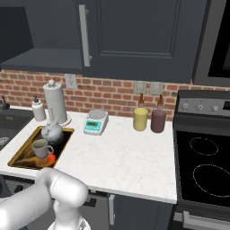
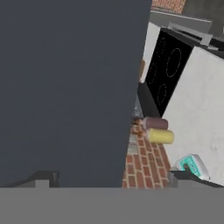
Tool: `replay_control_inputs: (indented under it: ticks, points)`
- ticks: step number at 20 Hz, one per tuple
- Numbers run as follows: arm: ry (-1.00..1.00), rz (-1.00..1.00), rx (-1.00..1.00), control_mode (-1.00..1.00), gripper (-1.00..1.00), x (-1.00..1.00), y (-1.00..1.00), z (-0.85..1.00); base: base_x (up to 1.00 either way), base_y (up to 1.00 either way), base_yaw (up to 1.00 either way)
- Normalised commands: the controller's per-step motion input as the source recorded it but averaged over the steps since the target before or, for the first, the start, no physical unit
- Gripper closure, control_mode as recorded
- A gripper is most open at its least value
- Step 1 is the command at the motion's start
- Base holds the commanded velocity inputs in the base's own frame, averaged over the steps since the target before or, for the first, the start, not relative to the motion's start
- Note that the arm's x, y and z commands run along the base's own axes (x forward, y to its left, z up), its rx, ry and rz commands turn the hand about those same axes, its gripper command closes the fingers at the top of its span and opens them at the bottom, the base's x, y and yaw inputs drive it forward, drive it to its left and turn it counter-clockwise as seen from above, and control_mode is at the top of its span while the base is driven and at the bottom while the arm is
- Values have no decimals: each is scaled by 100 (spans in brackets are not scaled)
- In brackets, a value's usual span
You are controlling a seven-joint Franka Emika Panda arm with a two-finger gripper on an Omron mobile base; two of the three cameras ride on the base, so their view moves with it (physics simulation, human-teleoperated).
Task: Pick the kettle from the counter and place it on the tray. Then pick the mug from the cabinet and place it on the tray. Then close the cabinet doors.
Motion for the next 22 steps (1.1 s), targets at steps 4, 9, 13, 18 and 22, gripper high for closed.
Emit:
replay_control_inputs:
  ticks: [4, 9, 13, 18, 22]
  points:
    - [7, 0, 4, -100, -100, 21, -76, 9, 0, 0, 0]
    - [6, 0, 5, -100, -100, 26, -78, 6, 0, 0, 0]
    - [3, 0, 5, -100, -100, 32, -77, 0, 0, 0, 0]
    - [1, 0, 6, -100, -100, 44, -71, 0, 0, 0, 0]
    - [0, 0, 7, -100, -100, 55, -60, 0, 0, 0, 0]
